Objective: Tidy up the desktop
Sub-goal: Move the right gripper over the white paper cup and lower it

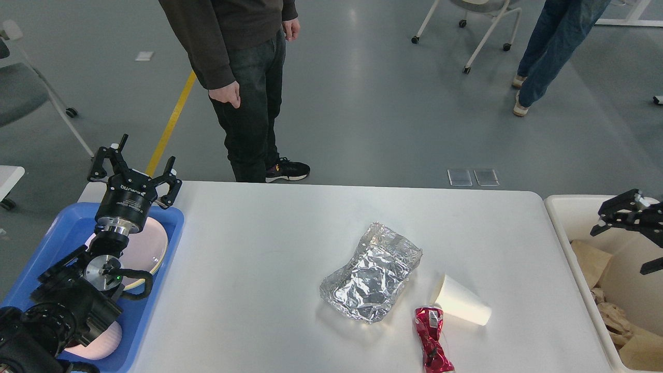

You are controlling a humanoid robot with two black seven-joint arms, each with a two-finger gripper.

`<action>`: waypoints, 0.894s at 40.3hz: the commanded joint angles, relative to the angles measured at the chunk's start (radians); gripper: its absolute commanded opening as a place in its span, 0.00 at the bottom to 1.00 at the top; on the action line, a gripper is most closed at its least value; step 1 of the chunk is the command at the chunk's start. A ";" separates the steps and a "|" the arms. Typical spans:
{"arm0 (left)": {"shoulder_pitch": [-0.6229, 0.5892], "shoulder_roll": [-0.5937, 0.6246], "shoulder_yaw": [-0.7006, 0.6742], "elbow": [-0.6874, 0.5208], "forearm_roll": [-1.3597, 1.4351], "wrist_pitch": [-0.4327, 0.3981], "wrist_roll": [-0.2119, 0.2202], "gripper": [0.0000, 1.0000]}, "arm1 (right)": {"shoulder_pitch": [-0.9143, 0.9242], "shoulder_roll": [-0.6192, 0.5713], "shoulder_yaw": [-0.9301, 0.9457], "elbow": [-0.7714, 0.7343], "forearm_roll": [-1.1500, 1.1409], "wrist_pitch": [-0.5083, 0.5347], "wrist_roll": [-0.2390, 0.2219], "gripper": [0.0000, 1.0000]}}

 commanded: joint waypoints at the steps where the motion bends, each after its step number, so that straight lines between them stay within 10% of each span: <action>1: 0.000 0.000 0.000 0.000 0.000 0.000 -0.002 0.96 | 0.055 0.113 -0.021 0.007 0.075 -0.006 0.004 1.00; 22: 0.000 0.000 0.000 0.000 0.000 0.000 0.000 0.96 | 0.148 0.340 -0.133 0.111 0.241 -0.210 0.004 0.99; 36: 0.000 0.000 0.000 0.000 0.000 0.000 0.000 0.96 | 0.143 0.340 -0.201 0.166 0.278 -0.112 -0.003 1.00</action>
